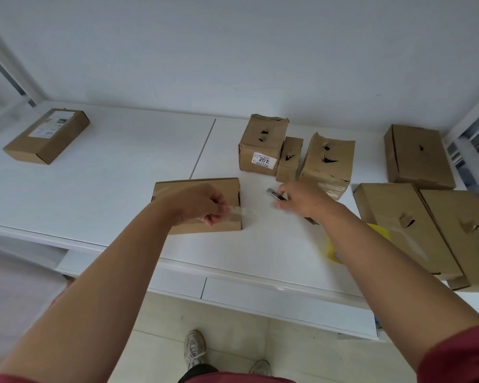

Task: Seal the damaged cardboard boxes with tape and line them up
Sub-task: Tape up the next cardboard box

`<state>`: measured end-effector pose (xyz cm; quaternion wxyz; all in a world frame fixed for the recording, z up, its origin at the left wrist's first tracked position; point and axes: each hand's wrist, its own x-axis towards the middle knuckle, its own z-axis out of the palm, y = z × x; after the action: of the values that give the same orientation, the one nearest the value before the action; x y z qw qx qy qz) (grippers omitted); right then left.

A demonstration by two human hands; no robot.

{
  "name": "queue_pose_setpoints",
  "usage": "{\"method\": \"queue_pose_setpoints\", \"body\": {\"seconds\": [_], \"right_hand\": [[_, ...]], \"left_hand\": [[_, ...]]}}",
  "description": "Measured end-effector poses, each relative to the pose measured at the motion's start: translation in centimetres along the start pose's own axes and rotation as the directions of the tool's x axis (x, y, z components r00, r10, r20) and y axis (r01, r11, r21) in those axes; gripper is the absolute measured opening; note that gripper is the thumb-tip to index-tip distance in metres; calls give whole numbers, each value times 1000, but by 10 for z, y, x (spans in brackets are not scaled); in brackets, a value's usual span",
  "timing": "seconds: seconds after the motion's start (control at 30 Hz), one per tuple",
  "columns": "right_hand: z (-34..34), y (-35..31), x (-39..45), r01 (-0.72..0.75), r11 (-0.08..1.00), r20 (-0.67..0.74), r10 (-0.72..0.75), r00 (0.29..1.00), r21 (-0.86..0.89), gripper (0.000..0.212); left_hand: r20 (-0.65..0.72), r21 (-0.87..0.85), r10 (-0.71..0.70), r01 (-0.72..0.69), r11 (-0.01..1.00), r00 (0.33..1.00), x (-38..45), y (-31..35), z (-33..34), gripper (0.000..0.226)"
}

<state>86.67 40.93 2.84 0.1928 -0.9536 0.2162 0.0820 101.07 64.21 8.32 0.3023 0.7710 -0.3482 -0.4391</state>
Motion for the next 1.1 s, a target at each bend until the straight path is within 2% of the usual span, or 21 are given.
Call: {"method": "queue_pose_setpoints", "body": {"seconds": [0.17,0.23,0.3,0.33,0.4,0.47,0.5,0.57,0.63,0.73,0.83,0.93,1.0,1.1], "right_hand": [[7,1,5,-106,994,120,109,987,-32,25],[4,0,2,-111,993,33,109,993,40,31],[-9,-7,-7,-50,962,-72,72,995,267,49],[-19,-11,-15,-28,906,-26,43,999,422,59],[-37,-15,-32,-64,772,217,-96,972,633,70],[-44,-11,-43,-91,770,370,-196,908,631,65],[-42,-9,-46,-86,783,390,-209,897,616,55],[-36,-5,-48,-70,776,350,-200,915,626,26],[-31,-4,-48,-59,757,288,-174,942,650,12],[-28,-1,-48,-39,741,236,-163,958,671,5],[-29,3,-49,-38,711,178,-124,976,702,9],[-29,4,-50,-25,718,173,-133,976,696,8],[-26,-3,-50,-4,770,205,-164,965,638,5],[-19,-19,-46,46,887,319,-213,924,459,5]], "left_hand": [[17,-9,21,-21,1000,1000,-3,-1,-2,12],[19,-21,32,-32,999,999,-3,0,-2,12],[19,-31,41,-40,999,999,-3,1,-1,10],[18,-37,44,-44,998,999,-3,1,-1,9],[7,-37,57,-56,998,998,-2,2,0,9],[-15,-37,66,-67,997,998,-1,3,0,9],[-22,-39,69,-70,997,997,-1,3,-1,8],[-14,-43,77,-77,996,997,-1,4,-1,7],[-6,-39,82,-82,996,997,-1,4,0,7],[-69,-30,87,-89,996,994,0,5,3,10],[-203,-47,67,-78,996,977,-2,1,-2,11],[-265,-64,41,-60,996,963,-8,-4,-9,10],[-276,-81,34,-59,995,960,-12,-6,-11,10],[-286,-107,33,-66,992,958,-14,-8,-10,10]]}}
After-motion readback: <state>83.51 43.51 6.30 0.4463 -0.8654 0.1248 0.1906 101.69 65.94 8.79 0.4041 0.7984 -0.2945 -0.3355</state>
